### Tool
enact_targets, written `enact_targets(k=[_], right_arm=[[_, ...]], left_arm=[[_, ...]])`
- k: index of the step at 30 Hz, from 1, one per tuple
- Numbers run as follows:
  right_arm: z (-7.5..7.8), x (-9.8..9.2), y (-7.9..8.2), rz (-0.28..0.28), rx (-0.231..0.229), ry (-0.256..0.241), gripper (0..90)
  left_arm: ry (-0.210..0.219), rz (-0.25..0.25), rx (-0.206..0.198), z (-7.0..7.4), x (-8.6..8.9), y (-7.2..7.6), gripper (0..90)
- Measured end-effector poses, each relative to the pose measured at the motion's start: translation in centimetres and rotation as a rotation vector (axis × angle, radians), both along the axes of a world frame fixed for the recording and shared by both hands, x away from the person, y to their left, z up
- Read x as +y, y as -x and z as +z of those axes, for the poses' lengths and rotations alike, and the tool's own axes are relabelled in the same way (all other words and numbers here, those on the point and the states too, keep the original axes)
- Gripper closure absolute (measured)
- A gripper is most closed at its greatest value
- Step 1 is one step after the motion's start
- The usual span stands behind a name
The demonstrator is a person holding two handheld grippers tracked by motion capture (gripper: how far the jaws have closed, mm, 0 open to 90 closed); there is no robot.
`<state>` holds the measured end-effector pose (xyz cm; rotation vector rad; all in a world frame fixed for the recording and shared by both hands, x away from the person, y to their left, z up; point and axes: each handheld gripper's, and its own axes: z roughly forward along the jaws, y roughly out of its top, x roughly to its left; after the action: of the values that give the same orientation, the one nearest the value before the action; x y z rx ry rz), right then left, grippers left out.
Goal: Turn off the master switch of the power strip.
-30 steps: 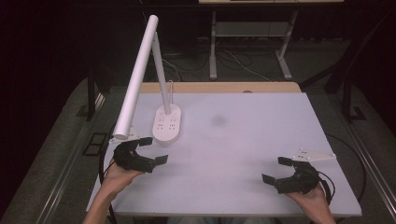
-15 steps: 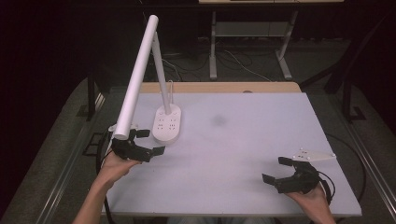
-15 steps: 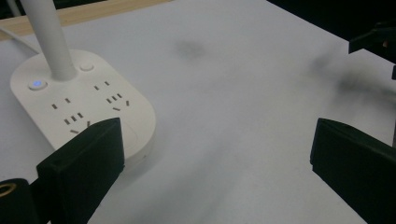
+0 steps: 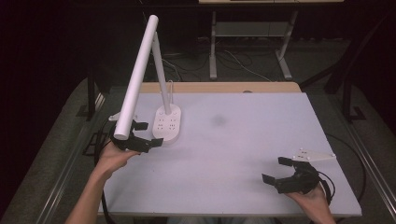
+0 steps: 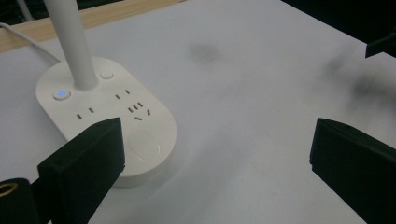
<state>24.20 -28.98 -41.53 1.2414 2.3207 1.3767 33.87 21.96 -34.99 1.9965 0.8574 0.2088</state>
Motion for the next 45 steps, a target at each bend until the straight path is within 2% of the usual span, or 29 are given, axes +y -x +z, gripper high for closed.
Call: enact_targets(k=[20,23,31,41,45], right_arm=[[-0.1,-0.1,0.0,-0.002,-0.002,-0.001,0.3],[-0.1,-0.1,0.0,0.000,0.002,-0.002,0.3],[-0.1,-0.1,0.0,-0.004,0.001,-0.002,0.3],[-0.1,-0.3,0.0,-0.007,-0.002,-0.002,0.3],[-0.1,-0.3,0.0,-0.007,-0.001,0.000,0.3]], left_arm=[[-0.005,0.038,0.035,0.6,0.6,-3.3,2.3],[-0.018,0.044,0.037,0.7,0.7,-3.7,2.3],[-0.020,0.059,0.039,1.0,0.8,-4.7,2.3],[-0.038,0.067,0.053,0.8,0.8,-6.0,2.3],[-0.031,0.090,0.055,0.8,1.2,-6.7,2.4]])
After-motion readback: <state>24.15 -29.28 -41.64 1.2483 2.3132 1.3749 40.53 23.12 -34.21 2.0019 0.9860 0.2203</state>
